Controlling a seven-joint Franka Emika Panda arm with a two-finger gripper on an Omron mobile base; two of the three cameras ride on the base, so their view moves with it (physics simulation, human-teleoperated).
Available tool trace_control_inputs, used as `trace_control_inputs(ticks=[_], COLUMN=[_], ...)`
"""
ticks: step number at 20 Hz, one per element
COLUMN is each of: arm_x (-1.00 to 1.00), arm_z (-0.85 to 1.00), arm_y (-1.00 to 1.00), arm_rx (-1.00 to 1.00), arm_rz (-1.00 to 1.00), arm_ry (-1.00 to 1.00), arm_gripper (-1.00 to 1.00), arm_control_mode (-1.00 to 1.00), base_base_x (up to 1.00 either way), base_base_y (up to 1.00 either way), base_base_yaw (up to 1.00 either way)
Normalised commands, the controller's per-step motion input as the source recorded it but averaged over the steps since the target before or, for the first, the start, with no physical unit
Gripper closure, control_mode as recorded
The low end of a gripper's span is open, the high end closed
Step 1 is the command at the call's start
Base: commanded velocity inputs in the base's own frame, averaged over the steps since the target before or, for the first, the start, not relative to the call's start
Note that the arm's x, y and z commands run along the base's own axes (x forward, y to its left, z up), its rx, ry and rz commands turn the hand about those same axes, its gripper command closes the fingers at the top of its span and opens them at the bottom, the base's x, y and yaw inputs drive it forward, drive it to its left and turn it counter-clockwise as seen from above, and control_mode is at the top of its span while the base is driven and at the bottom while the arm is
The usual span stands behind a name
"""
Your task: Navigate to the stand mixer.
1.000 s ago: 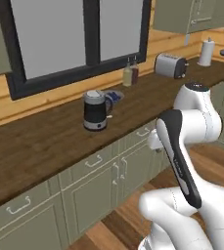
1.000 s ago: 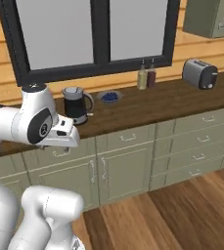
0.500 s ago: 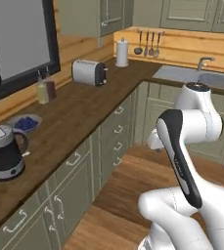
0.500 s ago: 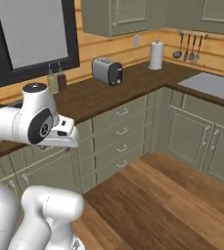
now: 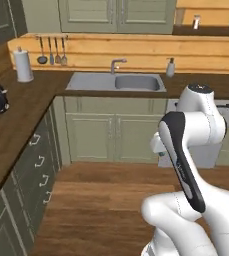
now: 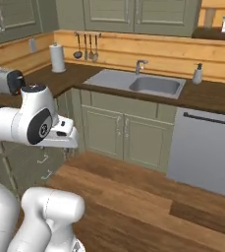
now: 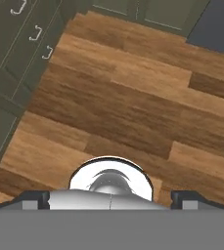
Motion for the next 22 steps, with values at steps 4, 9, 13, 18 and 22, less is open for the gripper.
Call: trace_control_inputs(ticks=[4, 9, 13, 18, 22], arm_x=[0.0, 0.0, 0.0, 0.0, 0.0], arm_z=[0.0, 0.0, 0.0, 0.0, 0.0], arm_y=[0.0, 0.0, 0.0, 0.0, 0.0], arm_rx=[0.0, 0.0, 0.0, 0.0, 0.0], arm_rz=[0.0, 0.0, 0.0, 0.0, 0.0], arm_ry=[0.0, 0.0, 0.0, 0.0, 0.0], arm_gripper=[-1.0, -1.0, -1.0, -1.0, -1.0], arm_control_mode=[1.0, 1.0, 1.0, 1.0, 1.0], base_base_x=[0.39, 0.38, 0.43, 0.76, 1.0], base_base_y=[-0.85, -0.91, -0.81, -0.35, 0.03], base_base_yaw=[-0.69, -0.68, -0.68, -0.6, -0.41])
